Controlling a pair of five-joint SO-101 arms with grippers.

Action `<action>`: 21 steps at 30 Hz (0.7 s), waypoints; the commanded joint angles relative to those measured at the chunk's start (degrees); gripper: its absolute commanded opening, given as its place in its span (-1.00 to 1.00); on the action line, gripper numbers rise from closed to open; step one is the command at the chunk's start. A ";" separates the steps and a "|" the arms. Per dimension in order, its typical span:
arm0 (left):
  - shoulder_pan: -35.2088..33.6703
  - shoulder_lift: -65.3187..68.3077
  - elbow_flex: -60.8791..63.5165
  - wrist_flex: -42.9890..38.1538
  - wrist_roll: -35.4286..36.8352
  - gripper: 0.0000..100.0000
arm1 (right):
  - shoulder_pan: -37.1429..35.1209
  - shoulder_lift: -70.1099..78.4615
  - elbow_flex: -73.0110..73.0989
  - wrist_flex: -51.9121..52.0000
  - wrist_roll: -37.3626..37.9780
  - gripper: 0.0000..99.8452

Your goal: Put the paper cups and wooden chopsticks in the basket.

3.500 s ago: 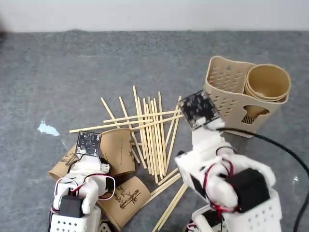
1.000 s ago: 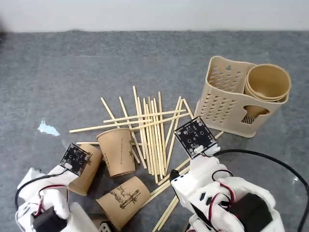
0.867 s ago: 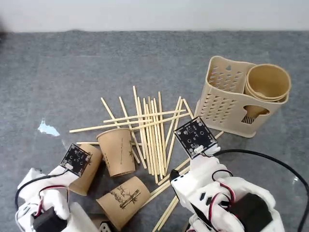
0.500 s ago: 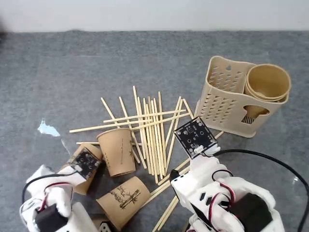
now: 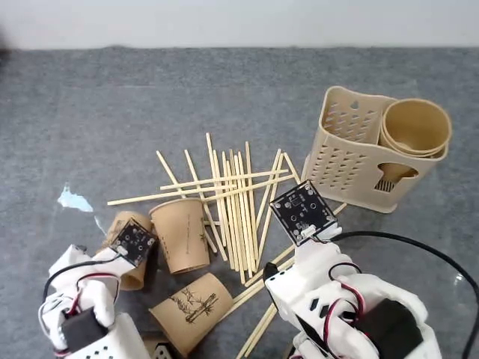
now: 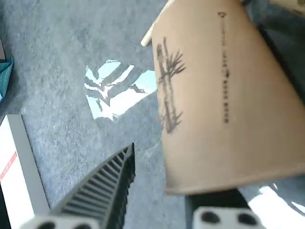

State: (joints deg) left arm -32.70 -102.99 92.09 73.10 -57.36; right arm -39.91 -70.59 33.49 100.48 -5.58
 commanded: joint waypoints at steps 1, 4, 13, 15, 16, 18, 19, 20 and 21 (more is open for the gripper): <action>0.44 -0.18 1.19 -4.75 1.05 -0.88 | -0.40 0.22 -0.26 0.66 -0.44 -0.46; 0.44 -0.26 1.01 -5.27 1.14 -0.98 | -0.40 0.13 -0.26 0.66 -0.35 -0.46; 0.09 -0.26 -2.33 -3.69 1.23 -0.97 | -0.40 -0.40 -0.62 1.45 -0.35 -0.46; 0.00 -0.26 -5.93 -1.05 1.23 -0.97 | -0.40 -0.40 -0.62 2.07 -0.26 -0.46; 0.00 -0.26 -8.04 0.44 1.32 -0.97 | -0.40 -0.40 -0.70 2.07 -0.26 -0.46; 0.00 -0.26 -12.70 3.25 3.16 -0.97 | -0.31 -0.40 -0.70 2.07 -0.18 -0.46; 0.00 -0.26 -15.08 4.04 5.19 -0.97 | -0.31 -0.40 -0.70 2.07 -0.18 -0.46; 0.00 -0.26 -17.27 4.66 7.12 -0.98 | -0.31 -0.40 -0.70 2.07 -0.18 -0.46; 0.00 -0.26 -19.30 5.10 8.62 -0.98 | -0.31 -0.40 -0.79 2.07 -0.09 -0.46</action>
State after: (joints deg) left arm -32.53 -102.90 81.01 76.70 -52.97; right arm -39.91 -70.59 33.49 100.48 -5.58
